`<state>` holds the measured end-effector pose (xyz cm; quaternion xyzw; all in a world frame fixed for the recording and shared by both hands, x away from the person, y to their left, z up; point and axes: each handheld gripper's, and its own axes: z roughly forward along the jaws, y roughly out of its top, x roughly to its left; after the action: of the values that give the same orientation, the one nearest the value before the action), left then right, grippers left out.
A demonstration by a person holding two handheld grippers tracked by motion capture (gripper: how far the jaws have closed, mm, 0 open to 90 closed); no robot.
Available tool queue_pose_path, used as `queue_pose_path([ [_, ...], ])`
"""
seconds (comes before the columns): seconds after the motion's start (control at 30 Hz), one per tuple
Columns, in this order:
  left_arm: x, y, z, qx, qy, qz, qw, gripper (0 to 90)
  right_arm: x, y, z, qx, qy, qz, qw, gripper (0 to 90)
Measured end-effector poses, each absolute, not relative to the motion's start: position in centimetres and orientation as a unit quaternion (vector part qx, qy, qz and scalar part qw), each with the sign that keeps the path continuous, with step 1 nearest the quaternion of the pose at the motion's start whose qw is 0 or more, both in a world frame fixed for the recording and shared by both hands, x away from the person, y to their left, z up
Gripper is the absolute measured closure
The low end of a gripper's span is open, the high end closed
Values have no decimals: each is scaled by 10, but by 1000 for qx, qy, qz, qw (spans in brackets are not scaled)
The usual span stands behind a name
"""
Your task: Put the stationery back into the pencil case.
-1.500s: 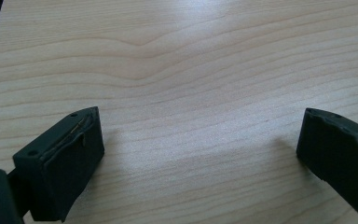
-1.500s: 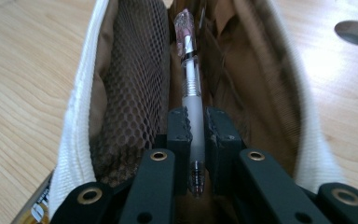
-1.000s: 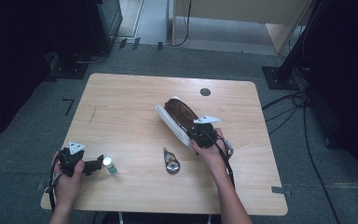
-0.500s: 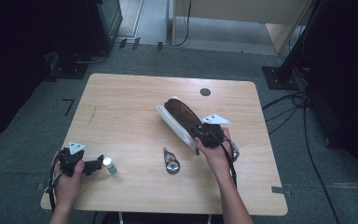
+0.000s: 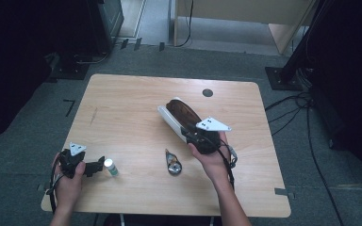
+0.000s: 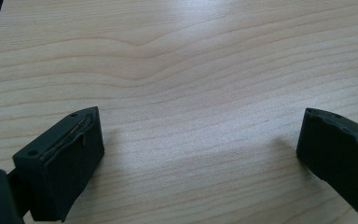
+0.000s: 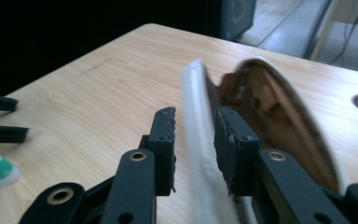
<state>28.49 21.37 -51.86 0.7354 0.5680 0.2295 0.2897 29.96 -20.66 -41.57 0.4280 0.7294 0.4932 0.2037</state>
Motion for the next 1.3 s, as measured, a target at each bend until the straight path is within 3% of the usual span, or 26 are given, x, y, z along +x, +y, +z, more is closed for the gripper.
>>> queue_pose_path([
  [0.5, 285, 214, -519, 736, 568, 229, 290, 5, 280, -146, -432, 372, 760, 511, 151, 547],
  [1.3, 285, 214, -519, 736, 568, 229, 289, 5, 266, -84, -458, 321, 784, 523, 93, 557],
])
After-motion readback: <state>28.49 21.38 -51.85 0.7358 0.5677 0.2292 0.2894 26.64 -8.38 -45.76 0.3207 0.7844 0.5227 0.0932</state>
